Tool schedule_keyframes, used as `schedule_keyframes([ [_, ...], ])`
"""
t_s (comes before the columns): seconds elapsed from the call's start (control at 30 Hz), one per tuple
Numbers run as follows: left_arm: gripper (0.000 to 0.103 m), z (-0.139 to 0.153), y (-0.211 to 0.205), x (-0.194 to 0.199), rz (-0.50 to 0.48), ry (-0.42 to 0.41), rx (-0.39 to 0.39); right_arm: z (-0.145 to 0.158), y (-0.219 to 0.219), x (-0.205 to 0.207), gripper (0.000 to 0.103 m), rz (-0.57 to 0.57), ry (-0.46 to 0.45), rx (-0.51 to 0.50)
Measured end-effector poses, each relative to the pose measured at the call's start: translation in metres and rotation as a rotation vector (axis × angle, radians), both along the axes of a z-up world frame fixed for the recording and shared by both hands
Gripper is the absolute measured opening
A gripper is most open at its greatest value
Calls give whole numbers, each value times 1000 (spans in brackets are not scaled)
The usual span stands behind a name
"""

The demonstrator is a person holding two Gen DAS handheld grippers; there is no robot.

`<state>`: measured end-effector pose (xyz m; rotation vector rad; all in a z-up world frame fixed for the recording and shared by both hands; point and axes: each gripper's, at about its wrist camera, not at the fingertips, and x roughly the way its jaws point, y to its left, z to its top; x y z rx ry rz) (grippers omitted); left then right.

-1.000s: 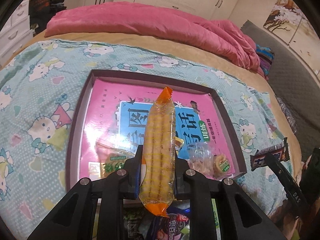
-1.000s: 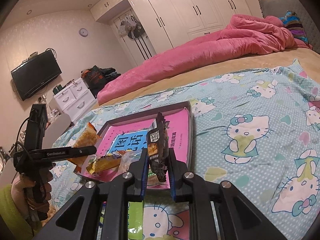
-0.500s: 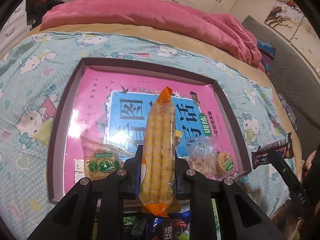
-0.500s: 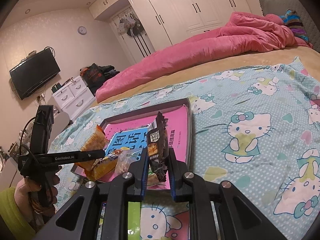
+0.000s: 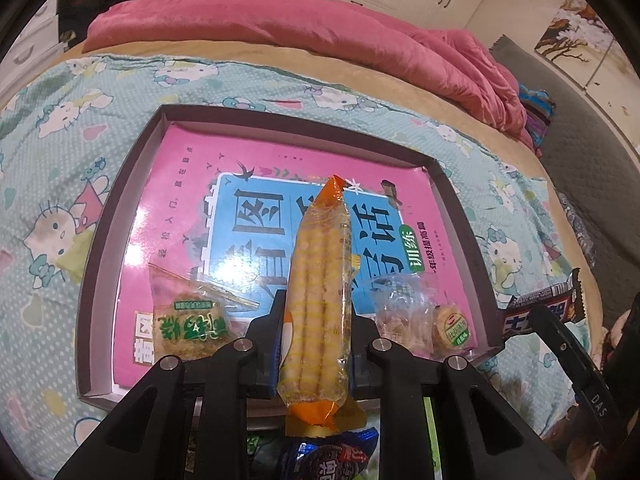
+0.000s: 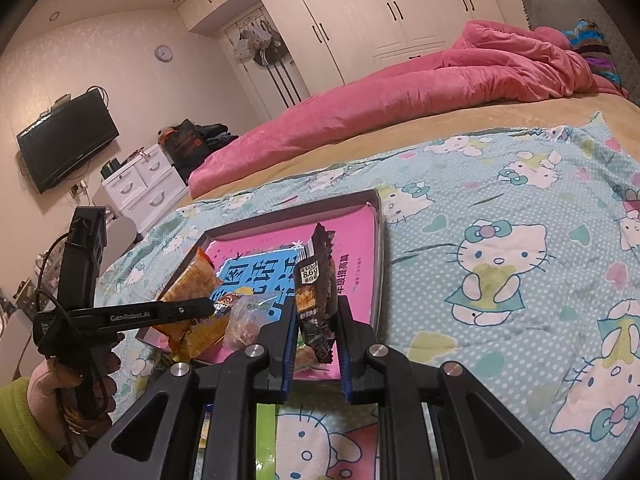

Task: Organize snacks
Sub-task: 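Lower the corn bread toward the tray with left tool while right holds the chocolate bar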

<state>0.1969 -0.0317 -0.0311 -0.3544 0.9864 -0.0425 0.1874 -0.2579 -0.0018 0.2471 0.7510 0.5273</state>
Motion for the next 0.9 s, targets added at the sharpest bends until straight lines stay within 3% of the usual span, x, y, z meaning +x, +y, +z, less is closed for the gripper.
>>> schedule_keyframes([
  [0.5, 24, 2, 3, -10, 51, -25, 13, -19, 9, 9, 19, 14, 76, -28],
  [0.9, 24, -4, 2, -13, 60, -31, 19, -33, 18, 13, 19, 58, 136, 11],
])
